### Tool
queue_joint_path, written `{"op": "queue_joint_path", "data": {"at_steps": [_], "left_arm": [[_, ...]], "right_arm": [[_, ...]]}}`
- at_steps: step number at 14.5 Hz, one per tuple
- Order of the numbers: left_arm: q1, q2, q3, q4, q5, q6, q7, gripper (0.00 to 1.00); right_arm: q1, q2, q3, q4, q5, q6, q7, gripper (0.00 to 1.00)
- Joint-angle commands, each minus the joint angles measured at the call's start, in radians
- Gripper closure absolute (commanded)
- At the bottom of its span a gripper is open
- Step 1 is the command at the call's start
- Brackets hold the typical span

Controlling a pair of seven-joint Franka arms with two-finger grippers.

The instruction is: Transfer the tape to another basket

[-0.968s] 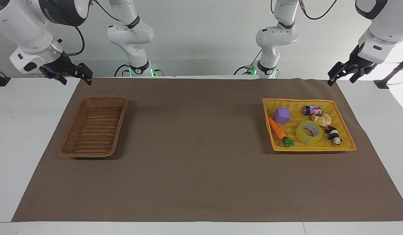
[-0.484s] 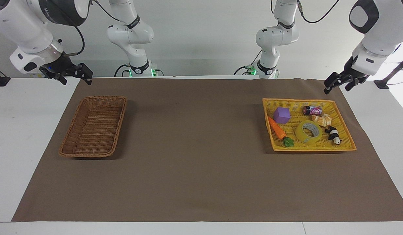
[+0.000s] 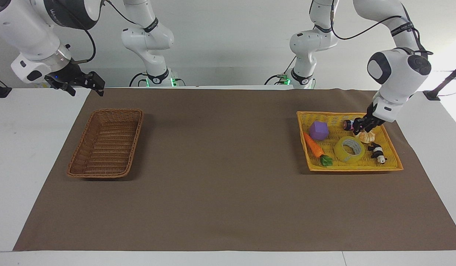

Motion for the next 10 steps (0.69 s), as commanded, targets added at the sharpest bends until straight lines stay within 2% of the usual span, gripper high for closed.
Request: {"op": "queue_joint_path", "data": {"at_steps": [1,6,10], "left_arm": [[0.012,0.025,-0.005,-0.010,-0.012,0.065,-0.003,0.46],[0.011,0.104,-0.005,-0.009,-0.012,0.196,0.003,0.45],[0.009,0.156,-0.005,-0.007,-0.011,0.222,0.084,0.45]], "right_arm": [[-0.002,-0.025,0.005,-0.029,0.000,0.005,0.011,0.00],[-0.002,-0.025,0.005,-0.029,0.000,0.005,0.011,0.00],[-0.002,-0.025,0.005,-0.029,0.000,0.005,0.011,0.00]]}}
